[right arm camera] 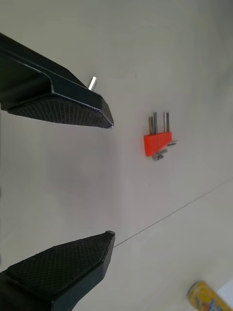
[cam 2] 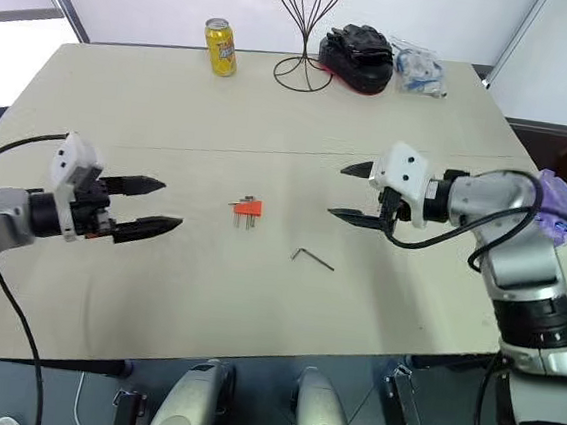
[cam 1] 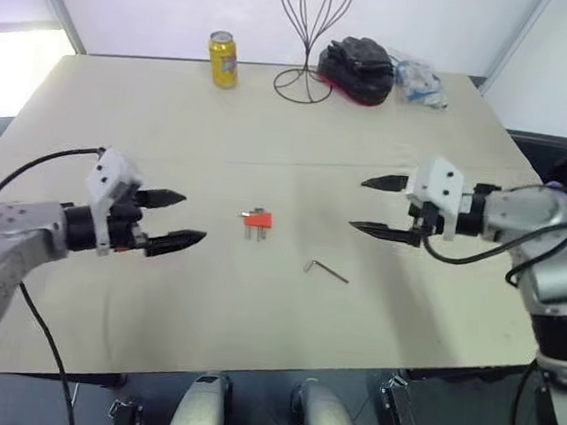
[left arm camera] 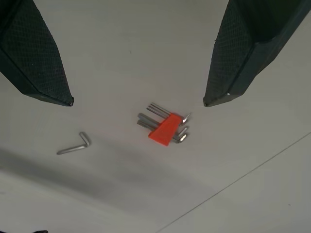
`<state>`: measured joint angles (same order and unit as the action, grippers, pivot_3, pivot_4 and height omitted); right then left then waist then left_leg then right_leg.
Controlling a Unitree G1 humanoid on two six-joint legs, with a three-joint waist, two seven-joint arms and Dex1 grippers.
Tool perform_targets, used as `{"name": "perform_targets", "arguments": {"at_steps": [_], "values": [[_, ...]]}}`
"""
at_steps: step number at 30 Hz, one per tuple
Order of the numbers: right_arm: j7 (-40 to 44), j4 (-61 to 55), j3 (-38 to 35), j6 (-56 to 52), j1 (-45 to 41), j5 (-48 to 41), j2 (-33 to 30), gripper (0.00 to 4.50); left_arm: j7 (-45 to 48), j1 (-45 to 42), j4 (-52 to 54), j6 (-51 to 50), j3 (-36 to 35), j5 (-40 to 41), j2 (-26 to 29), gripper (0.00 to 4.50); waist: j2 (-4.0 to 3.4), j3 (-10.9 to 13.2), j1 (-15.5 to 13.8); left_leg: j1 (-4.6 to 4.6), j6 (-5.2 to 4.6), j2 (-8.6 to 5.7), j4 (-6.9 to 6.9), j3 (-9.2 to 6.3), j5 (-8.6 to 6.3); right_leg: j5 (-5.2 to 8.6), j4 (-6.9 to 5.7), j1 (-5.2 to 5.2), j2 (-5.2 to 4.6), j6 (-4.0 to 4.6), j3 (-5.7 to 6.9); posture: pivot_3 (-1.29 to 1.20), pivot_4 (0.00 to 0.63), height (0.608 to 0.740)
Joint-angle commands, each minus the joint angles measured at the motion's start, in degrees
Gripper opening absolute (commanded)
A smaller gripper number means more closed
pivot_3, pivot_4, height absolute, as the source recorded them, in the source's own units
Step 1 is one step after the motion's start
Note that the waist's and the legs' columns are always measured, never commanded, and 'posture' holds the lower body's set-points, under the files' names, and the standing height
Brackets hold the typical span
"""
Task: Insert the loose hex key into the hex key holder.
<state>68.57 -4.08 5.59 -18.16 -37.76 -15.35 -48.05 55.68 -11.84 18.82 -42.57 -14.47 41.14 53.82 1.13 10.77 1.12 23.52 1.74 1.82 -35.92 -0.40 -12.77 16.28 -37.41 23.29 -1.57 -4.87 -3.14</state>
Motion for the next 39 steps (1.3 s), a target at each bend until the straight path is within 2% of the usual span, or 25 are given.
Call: {"name": "perform_targets", "arguments": {"at_steps": [1, 14, 30, 33, 39], "values": [[1.6, 1.4, 0.0, 2.4, -2.7, -0.1, 0.7, 3.51, 2.8, 0.8, 0.9, -0.3, -2.4, 1.7, 1.8, 4.49, 0.0, 0.0, -0.1, 0.01, 0.0, 0.0, 0.0, 0.01, 0.0, 0.0, 0.0, 0.01, -0.01, 0.0, 0.0, 0.0, 0.15, 0.74], [3.3, 5.3, 1.4, 5.0, -5.5, 1.5, 3.2, 3.51, 1.7, 0.7, 2.2, -0.5, -2.8, 1.8, 1.8, 4.49, -0.03, 0.1, -0.1, 0.03, 0.0, -0.01, -0.02, 0.02, 0.0, -0.01, -0.01, 0.02, -0.05, -0.01, -0.01, 0.0, 0.15, 0.74], [3.2, 4.3, 1.3, 3.8, -5.2, 0.9, 3.9, 3.51, 1.6, 1.2, 2.6, -0.6, -3.3, 2.4, 2.0, 4.49, -0.03, 0.1, -0.1, 0.03, 0.0, -0.01, -0.03, 0.03, 0.0, -0.01, -0.01, 0.02, -0.04, -0.02, -0.01, 0.0, 0.15, 0.74], [3.3, 5.5, 2.5, 3.6, -5.8, 0.9, 5.9, 3.51, 0.8, 1.4, 2.6, -0.6, -3.6, 2.2, 1.6, 4.49, -0.03, 0.1, -0.1, 0.03, 0.0, -0.01, -0.04, 0.03, 0.0, -0.02, -0.02, 0.02, -0.03, -0.03, -0.01, 0.0, 0.15, 0.74], [4.5, 16.1, 9.1, 8.6, -10.5, 5.0, 15.5, 3.51, -2.9, 2.5, 4.6, -1.6, -4.5, 3.6, -0.7, 4.49, -0.03, 0.1, 0.3, 0.01, 0.0, 0.01, -0.06, 0.01, 0.0, -0.1, -0.1, 0.03, 0.03, -0.15, -0.01, 0.0, 0.15, 0.74]]}}
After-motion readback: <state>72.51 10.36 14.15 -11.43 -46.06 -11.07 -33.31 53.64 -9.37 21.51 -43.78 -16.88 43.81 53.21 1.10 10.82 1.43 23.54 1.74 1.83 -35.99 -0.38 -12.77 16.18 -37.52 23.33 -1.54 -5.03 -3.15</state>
